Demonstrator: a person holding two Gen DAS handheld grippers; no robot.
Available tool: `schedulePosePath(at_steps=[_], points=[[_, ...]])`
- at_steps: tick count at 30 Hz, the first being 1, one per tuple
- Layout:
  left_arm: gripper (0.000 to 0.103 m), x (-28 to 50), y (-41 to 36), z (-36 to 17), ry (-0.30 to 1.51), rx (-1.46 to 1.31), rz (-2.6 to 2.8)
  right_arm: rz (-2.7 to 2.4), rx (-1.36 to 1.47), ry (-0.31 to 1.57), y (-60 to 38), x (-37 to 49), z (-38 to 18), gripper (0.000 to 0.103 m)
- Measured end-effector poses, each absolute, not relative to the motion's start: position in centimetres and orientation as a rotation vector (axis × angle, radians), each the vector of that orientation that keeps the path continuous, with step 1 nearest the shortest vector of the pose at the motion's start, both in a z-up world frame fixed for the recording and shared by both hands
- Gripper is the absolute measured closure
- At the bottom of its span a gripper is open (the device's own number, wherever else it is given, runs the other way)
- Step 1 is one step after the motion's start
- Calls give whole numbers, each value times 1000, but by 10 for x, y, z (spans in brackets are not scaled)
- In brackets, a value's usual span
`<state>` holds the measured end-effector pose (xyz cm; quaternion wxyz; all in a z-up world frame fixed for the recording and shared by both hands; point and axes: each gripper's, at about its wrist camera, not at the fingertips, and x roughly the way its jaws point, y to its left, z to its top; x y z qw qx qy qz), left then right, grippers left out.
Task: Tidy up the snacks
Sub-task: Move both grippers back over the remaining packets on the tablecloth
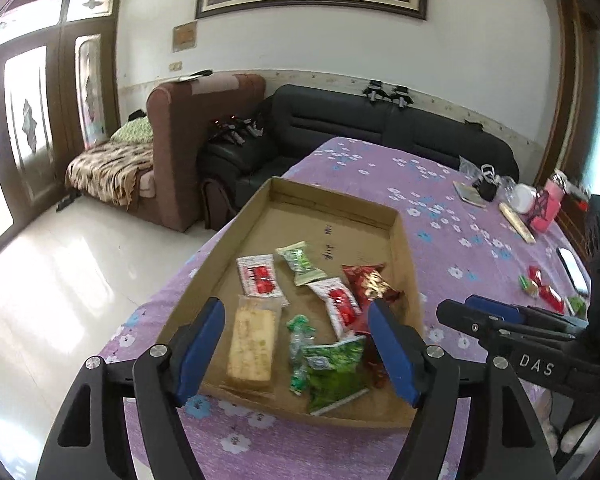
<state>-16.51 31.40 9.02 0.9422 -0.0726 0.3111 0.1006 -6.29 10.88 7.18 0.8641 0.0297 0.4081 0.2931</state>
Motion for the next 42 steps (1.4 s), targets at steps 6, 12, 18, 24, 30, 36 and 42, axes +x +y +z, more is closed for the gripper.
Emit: schedulePosePath(at_steps=[6, 12, 18, 24, 30, 36, 42], points=[[23, -166, 288, 96, 636, -93, 181, 580, 123, 856, 78, -65, 70, 57], [22, -169, 270, 99, 641, -66, 160, 559, 144, 844, 54, -69, 70, 56], [21, -168, 258, 100, 652, -76, 108, 515, 164, 846, 25, -70, 65, 56], [20, -168, 242, 100, 657, -123, -26, 388, 217, 842, -38, -58, 62, 56], [19, -161, 228, 97, 654, -196, -133, 148, 349, 816, -153, -29, 69, 56], [19, -152, 218, 89, 675, -233, -186, 24, 354, 816, -201, 17, 72, 56], [19, -151, 216, 91, 682, -228, -200, 10, 283, 869, -183, 55, 51, 56]])
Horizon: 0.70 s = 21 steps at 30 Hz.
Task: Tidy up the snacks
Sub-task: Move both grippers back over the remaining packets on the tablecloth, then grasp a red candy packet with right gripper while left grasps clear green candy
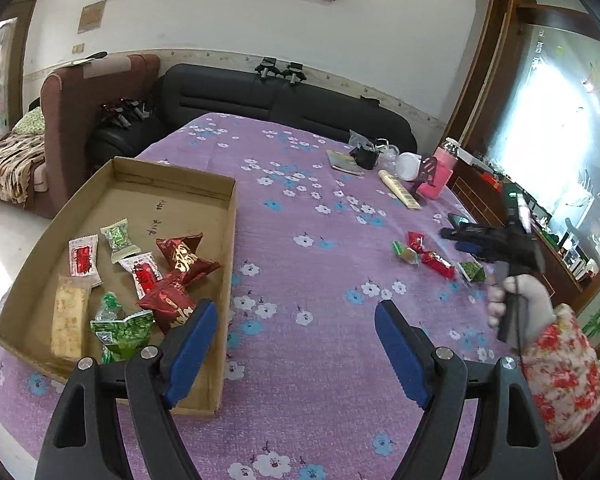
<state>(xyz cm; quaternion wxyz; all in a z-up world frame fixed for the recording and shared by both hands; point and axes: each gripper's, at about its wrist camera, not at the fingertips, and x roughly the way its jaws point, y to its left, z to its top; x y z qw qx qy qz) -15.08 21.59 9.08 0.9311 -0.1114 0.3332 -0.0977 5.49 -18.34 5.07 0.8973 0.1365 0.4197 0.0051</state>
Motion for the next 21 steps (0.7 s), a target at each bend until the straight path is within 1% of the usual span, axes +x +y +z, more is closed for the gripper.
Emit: schedulePosePath(at_steps=[5, 8, 10, 12, 16, 21], points=[[18, -149, 216, 91, 684, -240, -231, 32, 237, 938, -172, 60, 23, 56], [18, -146, 212, 88, 696, -241, -257, 61, 214, 951, -170, 54, 19, 56], [18, -144, 208, 86, 704, -247, -285, 91, 194, 962, -165, 47, 20, 61], [18, -141, 201, 83, 719, -260, -322, 94, 179, 967, -160, 42, 20, 82], [18, -135, 184, 79, 752, -246, -358, 81, 159, 913, -157, 31, 17, 84], [18, -117, 156, 77, 796, -212, -416, 103, 213, 878, -166, 26, 16, 84]])
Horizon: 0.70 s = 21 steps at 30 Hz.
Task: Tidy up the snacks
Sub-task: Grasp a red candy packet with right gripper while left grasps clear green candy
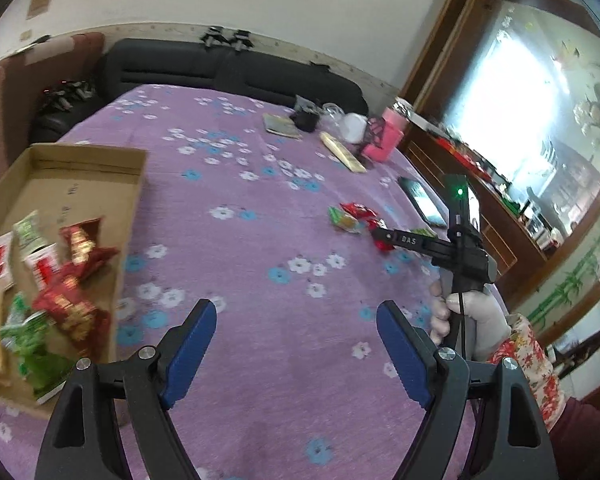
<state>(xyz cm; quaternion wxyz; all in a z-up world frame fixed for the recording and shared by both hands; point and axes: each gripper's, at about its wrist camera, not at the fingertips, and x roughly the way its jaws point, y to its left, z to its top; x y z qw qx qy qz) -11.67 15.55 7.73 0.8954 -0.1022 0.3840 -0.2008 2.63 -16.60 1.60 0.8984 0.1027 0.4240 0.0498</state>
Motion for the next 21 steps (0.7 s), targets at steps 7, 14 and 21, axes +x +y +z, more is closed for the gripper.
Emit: schedulePosePath(at_steps=[7, 14, 21], points=[[17, -67, 87, 61, 848, -87, -486, 116, 313, 901, -186, 28, 15, 84], [17, 6, 25, 47, 888, 14, -508, 101, 419, 916, -206, 29, 15, 84], [17, 60, -8, 28, 908, 53, -517, 85, 491, 870, -223, 25, 24, 84]])
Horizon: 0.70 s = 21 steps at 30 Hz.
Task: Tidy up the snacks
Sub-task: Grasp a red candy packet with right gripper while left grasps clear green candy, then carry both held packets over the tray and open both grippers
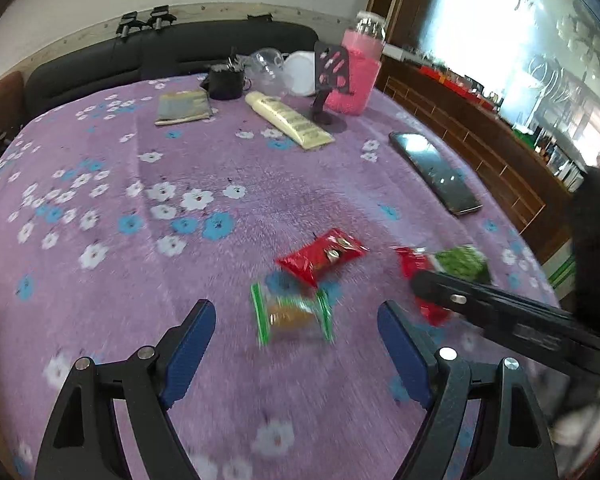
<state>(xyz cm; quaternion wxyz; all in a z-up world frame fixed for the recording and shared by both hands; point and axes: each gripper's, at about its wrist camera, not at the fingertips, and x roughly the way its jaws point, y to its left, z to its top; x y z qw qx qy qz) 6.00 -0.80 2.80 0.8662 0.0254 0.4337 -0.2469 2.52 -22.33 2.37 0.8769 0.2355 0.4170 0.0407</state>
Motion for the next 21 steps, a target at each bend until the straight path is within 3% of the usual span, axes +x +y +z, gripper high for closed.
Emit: schedulePosePath(at_steps=[9, 10, 11, 14, 21], points=[[18, 68, -27, 8, 912, 145, -490, 72, 467, 849, -221, 24, 28, 84], [32, 65, -28, 8, 909, 164, -493, 73, 463, 852, -219, 24, 28, 84], [53, 62, -31, 9, 903, 200, -491, 72, 462, 853, -219, 24, 27, 84], [58, 55, -33, 11, 902, 228, -510, 68, 461, 860, -219, 25, 25, 84], [58, 36, -19, 19, 875, 206, -524, 78, 456, 867, -217, 27, 22, 84]])
